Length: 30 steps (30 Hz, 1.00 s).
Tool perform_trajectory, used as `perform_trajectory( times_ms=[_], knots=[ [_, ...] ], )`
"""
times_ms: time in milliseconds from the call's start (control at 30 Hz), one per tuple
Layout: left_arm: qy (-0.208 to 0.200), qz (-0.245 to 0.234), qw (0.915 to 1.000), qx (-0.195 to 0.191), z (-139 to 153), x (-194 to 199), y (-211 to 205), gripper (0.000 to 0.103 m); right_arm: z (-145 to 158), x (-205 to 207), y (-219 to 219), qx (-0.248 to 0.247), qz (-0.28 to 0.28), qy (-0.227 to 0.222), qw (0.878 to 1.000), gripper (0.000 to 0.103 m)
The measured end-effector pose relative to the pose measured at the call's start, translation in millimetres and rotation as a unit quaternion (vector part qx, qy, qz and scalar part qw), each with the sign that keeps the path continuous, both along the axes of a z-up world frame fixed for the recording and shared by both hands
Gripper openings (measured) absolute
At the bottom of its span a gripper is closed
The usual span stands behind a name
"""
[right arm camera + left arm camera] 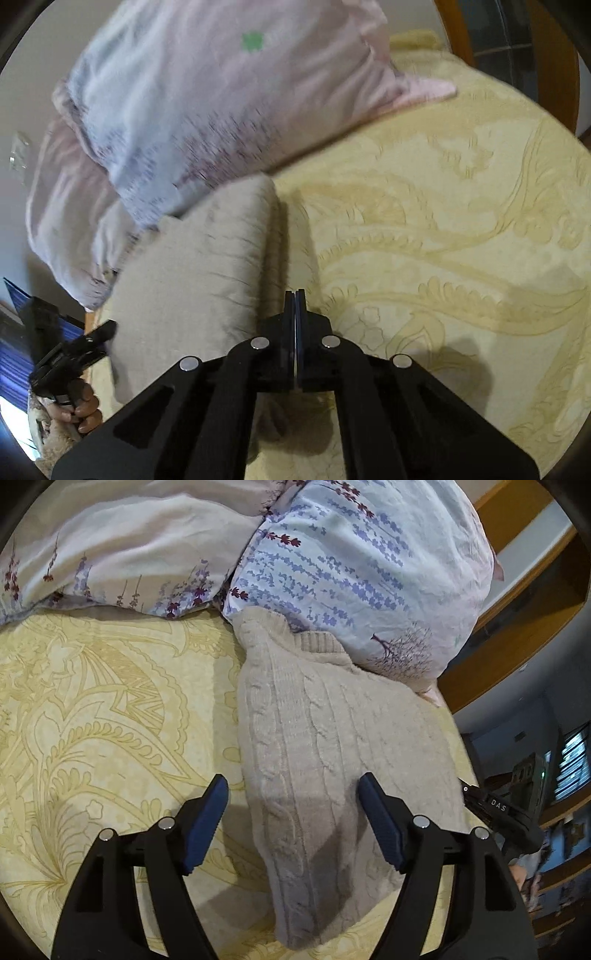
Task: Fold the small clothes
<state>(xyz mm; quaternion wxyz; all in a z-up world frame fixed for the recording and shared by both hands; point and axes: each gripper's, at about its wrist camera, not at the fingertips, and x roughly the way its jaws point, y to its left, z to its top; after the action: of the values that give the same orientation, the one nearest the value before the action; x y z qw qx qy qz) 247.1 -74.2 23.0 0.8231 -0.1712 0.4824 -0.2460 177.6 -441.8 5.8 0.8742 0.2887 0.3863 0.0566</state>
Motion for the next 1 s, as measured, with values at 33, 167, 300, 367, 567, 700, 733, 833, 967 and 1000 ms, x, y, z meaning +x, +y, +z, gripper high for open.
perform_trajectory(
  times_ms=[33,167,300,367,567,700,733,833,967,1000],
  knots=[
    [0.002,0.002,1.0000,-0.007,1,2,3,0.076,3,0,-3,0.019,0.004,-0.004,1.000,0.005],
    [-0.006,0.004,0.9995,-0.031,7,3,6,0.082,4,5,-11,0.087,0.012,-0.012,0.996,0.071],
    [-0.009,-0.014,0.9997,-0.015,7,6,-5,0.087,-2,20,-2,0.116,0.035,0.001,0.993,0.071],
    [-0.001,-0.019,0.9998,-0.009,3,8,-12,0.087,-4,28,3,0.110,0.042,0.011,0.993,0.071],
    [0.032,-0.026,0.9991,-0.006,-14,15,-22,0.089,-11,40,14,0.101,0.062,0.035,0.992,0.071],
    [0.032,-0.029,0.9990,-0.009,-14,18,-26,0.090,-19,43,23,0.114,0.085,0.039,0.989,0.070],
    [0.030,-0.030,0.9991,-0.007,-14,18,-27,0.090,-20,43,24,0.117,0.089,0.038,0.988,0.070],
    [0.023,-0.033,0.9992,0.005,-13,16,-30,0.090,-20,44,29,0.118,0.100,0.036,0.987,0.067],
    [0.019,-0.033,0.9992,0.012,-12,17,-34,0.090,-24,45,31,0.129,0.114,0.036,0.984,0.059],
    [0.018,-0.033,0.9992,0.015,-12,17,-35,0.090,-24,44,30,0.132,0.116,0.036,0.984,0.056]
  ],
)
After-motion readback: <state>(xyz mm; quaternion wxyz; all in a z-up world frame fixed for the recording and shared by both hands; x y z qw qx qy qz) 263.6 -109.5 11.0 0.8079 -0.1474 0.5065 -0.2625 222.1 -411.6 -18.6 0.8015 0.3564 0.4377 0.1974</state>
